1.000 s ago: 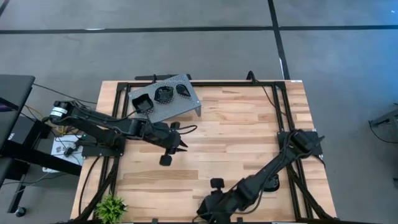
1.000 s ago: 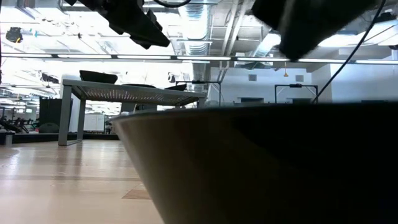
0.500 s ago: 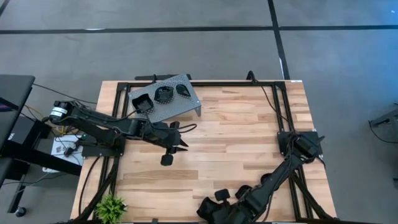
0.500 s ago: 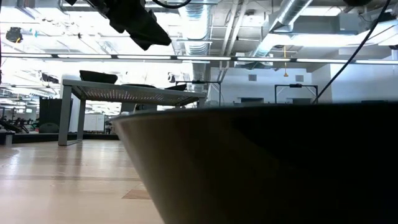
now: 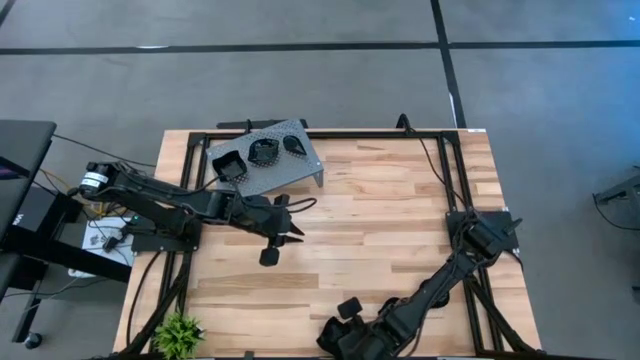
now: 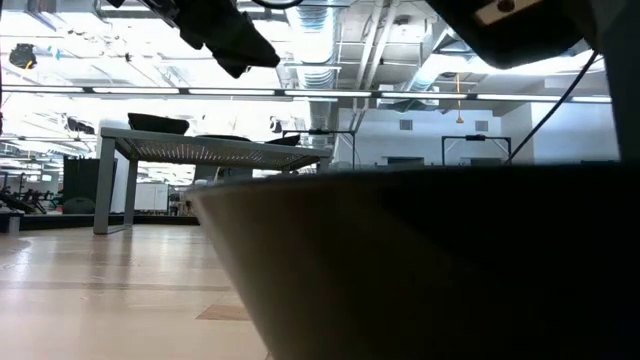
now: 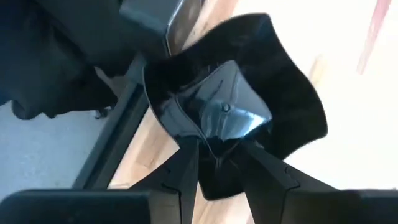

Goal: Pick & Place Mini shaped plates
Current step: Stack the black distorted square plate on top of the black distorted square plate on the shelf

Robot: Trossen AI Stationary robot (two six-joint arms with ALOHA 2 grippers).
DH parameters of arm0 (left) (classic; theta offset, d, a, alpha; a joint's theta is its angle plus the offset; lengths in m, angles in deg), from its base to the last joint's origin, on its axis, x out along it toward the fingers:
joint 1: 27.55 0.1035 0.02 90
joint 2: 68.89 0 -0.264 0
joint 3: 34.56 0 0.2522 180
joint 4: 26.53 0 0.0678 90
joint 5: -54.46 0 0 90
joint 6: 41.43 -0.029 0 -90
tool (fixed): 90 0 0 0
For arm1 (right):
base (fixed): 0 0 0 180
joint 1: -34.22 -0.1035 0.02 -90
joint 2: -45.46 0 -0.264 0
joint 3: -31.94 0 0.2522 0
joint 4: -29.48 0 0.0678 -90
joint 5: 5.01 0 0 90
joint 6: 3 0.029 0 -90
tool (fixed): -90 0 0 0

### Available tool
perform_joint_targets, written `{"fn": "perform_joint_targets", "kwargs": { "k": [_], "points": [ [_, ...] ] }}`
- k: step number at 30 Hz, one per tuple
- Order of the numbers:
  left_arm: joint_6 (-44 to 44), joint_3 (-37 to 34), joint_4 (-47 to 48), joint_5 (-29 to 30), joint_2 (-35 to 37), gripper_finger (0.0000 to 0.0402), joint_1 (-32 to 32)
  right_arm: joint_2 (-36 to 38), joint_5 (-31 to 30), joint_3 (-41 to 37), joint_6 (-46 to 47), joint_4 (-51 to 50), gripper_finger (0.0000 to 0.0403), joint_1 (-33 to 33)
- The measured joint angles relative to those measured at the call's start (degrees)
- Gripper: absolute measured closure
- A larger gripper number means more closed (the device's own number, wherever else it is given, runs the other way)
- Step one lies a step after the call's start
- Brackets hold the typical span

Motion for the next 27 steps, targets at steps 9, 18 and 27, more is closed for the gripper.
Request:
{"fn": "perform_joint_targets", "kwargs": {
  "k": [9,18,27],
  "points": [
    [1.2,0.0,-0.4,0.0,0.0,0.0325,0.0,0.4,3.7,0.1,1.8,0.2,0.0294,-0.4],
    [1.2,0.0,-0.5,0.0,0.0,0.0325,0.0,0.2,4.3,0.3,-0.8,0.4,0.0294,-0.9],
    [1.3,0.0,-0.9,0.0,0.0,0.0325,0.0,-1.7,1.6,-0.8,-7.3,0.0,0.0294,-0.4]
  ]
}}
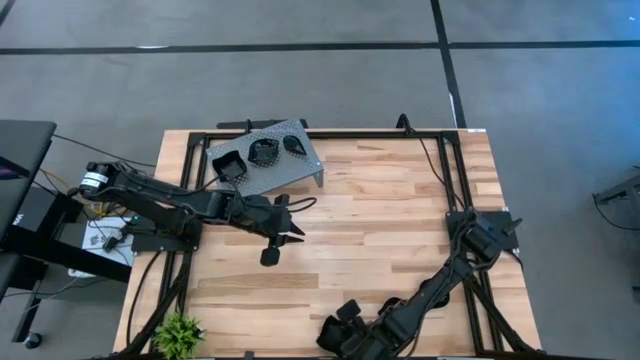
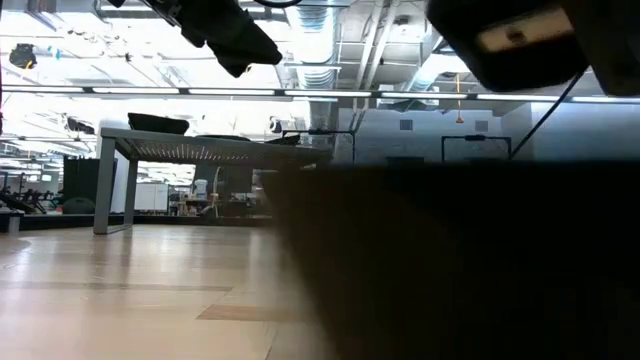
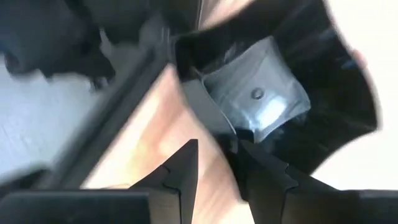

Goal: Pick & Place Mini shaped plates
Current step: Stack the black distorted square plate on top of the black distorted square plate on the shelf

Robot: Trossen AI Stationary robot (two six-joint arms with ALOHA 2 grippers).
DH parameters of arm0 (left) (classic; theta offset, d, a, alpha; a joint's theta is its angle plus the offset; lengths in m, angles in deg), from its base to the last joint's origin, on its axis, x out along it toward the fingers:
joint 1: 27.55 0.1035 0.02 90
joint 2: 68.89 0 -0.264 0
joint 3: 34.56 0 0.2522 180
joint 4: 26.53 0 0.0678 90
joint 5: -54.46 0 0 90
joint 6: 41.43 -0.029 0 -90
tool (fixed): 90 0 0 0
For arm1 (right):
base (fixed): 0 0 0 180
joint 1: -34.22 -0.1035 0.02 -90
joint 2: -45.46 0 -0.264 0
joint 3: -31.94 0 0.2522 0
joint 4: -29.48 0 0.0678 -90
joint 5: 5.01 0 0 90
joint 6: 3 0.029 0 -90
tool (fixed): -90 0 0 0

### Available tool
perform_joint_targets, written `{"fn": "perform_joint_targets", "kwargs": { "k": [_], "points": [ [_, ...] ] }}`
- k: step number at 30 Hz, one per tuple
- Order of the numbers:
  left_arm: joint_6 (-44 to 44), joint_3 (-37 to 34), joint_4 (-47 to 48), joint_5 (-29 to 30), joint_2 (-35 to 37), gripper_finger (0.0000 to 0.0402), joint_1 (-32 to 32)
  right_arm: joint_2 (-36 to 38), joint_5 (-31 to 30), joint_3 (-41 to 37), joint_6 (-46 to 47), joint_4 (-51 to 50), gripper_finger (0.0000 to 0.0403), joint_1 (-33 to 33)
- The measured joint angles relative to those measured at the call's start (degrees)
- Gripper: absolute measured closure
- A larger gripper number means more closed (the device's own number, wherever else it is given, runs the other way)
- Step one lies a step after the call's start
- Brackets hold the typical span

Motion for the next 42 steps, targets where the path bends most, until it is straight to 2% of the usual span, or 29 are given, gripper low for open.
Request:
{"fn": "perform_joint_targets", "kwargs": {
  "k": [4,10,12,17,21,25,27,29,36,42],
  "points": [
    [0.0,0.0,-0.1,0.0,0.0,0.0325,0.0,-0.7,-0.1,-0.2,-2.5,-1.1,0.0309,0.5],
    [-0.1,0.0,-0.5,0.0,0.0,0.0325,0.0,-0.4,-0.2,-0.1,-2.9,-1.6,0.0385,1.6],
    [-0.2,0.0,-0.5,0.0,0.0,0.0325,0.0,-0.4,-0.2,0.6,-3.0,-3.4,0.0396,2.3],
    [-1.8,0.0,-0.7,0.0,0.0,0.0325,0.0,-0.4,-0.2,3.9,-2.9,-11.8,0.0389,5.2],
    [-10.5,0.0,-0.6,-0.9,0.0,0.0325,0.0,-0.3,-0.2,7.7,-2.9,-20.5,0.0399,8.6],
    [-18.5,0.0,-0.6,-7.0,0.0,0.0325,-0.1,-0.3,-0.3,10.9,-3.2,-29.9,0.0399,12.4],
    [-19.8,0.0,-0.5,-10.4,0.0,0.0325,-0.5,-0.3,-0.3,11.8,-3.3,-33.2,0.0401,14.5],
    [-20.1,0.0,-0.5,-11.2,0.0,0.0323,-1.4,-0.3,-0.6,12.3,-3.4,-35.8,0.04,16.6],
    [-24.6,0.0,0.0,-11.3,-3.3,0.0281,-3.8,-0.3,-0.4,15.2,-8.8,-36.4,0.0401,21.8],
    [-27.1,0.0,-2.2,-10.3,-9.3,0.0247,-3.9,-0.3,-0.3,20.0,-10.7,-35.8,0.0402,22.5]
  ]
}}
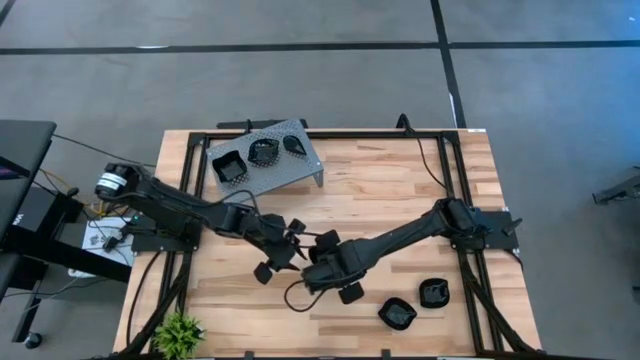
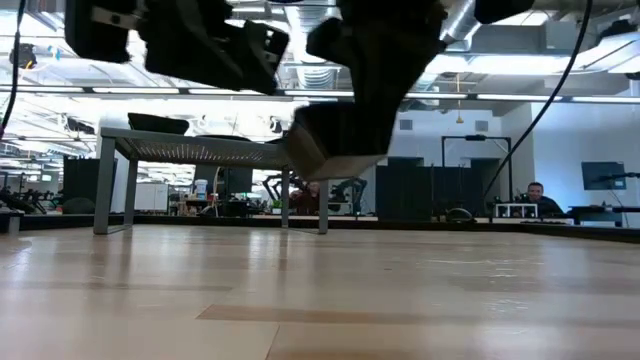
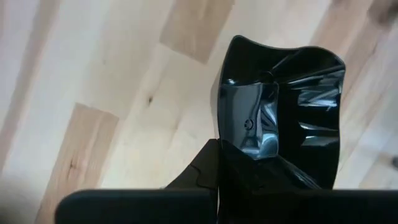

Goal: Pick & Place Mini shaped plates
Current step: Stack the black distorted square plate on top of the black distorted square plate on the shelf

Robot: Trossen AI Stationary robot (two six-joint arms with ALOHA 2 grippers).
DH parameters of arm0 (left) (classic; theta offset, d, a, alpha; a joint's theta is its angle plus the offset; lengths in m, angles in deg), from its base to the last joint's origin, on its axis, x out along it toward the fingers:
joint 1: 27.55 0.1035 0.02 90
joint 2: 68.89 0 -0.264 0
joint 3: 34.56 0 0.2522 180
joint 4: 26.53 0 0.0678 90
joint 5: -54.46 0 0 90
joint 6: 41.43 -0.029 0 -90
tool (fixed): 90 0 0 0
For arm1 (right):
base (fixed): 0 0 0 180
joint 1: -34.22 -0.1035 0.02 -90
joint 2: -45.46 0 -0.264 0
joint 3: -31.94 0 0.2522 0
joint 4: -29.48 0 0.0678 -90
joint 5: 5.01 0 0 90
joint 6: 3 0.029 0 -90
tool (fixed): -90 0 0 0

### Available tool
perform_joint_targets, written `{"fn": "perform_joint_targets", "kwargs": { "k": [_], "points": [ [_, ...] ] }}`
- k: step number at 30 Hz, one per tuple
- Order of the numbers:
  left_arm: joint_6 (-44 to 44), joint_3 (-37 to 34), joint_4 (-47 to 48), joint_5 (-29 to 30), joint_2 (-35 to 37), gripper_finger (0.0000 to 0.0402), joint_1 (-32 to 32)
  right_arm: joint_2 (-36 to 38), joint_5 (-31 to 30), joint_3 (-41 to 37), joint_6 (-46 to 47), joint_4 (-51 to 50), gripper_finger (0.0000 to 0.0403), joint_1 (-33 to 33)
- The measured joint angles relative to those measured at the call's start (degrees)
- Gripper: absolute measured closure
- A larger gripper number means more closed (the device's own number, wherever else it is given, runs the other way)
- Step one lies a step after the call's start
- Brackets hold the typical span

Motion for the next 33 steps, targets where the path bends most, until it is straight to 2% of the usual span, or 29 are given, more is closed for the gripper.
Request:
{"fn": "perform_joint_targets", "kwargs": {
  "k": [7,10,27,33],
  "points": [
    [-0.3,0.0,-4.7,1.4,-5.6,0.0255,0.0,0.0,0.1,2.1,-1.2,0.5,0.0402,0.0],
    [-0.3,0.0,-4.9,3.0,-5.8,0.0264,0.0,0.0,0.2,2.1,-1.2,0.5,0.0402,0.1],
    [-0.1,0.0,-5.6,3.0,-5.8,0.0348,0.0,0.0,0.1,2.2,-0.5,1.4,0.0402,0.1],
    [0.0,0.0,-5.5,3.3,-5.8,0.0352,-0.1,0.0,0.2,2.2,1.4,1.9,0.0402,0.1]
  ]
}}
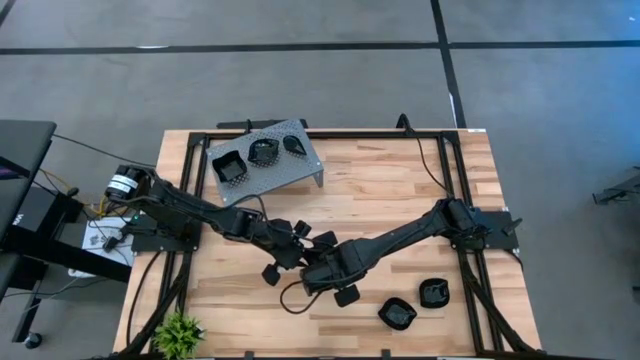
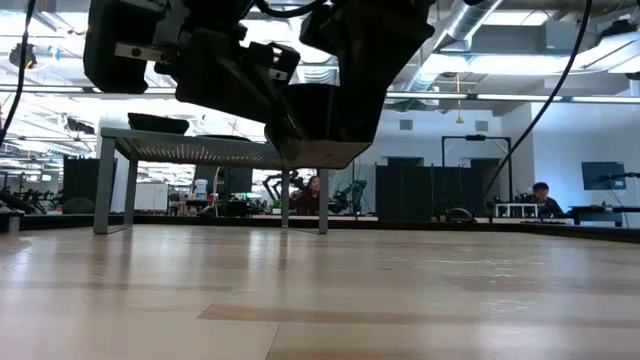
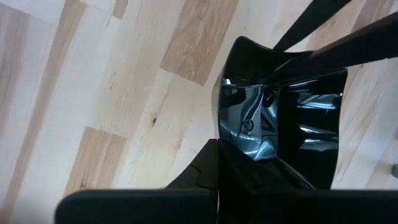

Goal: Pick & Place Mini shaped plates
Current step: Stack the black distorted square plate on top of the black distorted square plate on the shelf

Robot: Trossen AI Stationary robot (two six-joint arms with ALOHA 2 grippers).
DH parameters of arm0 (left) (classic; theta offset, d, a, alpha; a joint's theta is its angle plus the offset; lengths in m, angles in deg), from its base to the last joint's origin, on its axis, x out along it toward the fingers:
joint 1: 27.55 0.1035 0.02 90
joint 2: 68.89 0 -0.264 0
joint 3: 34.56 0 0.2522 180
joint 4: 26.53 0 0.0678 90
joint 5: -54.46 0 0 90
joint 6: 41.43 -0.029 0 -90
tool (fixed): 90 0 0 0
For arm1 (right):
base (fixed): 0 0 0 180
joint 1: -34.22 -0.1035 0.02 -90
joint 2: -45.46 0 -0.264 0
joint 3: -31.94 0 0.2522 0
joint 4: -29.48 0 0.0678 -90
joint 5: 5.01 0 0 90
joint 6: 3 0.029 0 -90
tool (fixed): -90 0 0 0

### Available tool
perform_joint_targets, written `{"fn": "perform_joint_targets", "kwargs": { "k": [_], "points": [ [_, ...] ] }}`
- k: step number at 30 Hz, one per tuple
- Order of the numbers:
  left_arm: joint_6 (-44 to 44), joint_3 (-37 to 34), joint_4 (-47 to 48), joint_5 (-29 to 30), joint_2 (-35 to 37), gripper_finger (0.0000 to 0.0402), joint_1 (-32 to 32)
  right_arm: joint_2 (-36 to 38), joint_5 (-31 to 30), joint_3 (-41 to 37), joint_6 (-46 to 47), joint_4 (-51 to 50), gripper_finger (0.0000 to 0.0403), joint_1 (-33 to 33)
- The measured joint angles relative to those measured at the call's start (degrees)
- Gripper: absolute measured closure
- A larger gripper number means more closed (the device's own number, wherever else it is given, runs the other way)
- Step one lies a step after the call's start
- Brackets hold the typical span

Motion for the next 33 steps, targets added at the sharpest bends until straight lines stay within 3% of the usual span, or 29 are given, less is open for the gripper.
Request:
{"fn": "perform_joint_targets", "kwargs": {
  "k": [10,15,19,26,33],
  "points": [
    [-1.4,0.0,0.5,6.4,0.0,0.0281,-3.8,0.0,0.0,0.1,1.0,0.4,0.0402,-0.1],
    [-1.7,0.0,0.6,8.1,0.0,0.027,-3.9,0.0,0.2,0.1,1.0,0.7,0.0401,0.0],
    [-2.1,0.0,0.6,8.0,0.0,0.0299,-4.0,0.0,0.2,0.1,0.7,0.7,0.0398,0.0],
    [-2.2,0.0,0.7,8.0,0.0,0.0392,-3.9,0.0,0.2,0.1,0.6,0.8,0.0399,0.0],
    [-2.2,0.0,0.7,7.8,0.0,0.0394,-4.0,0.0,0.2,0.1,2.7,0.9,0.0382,0.3]
  ]
}}
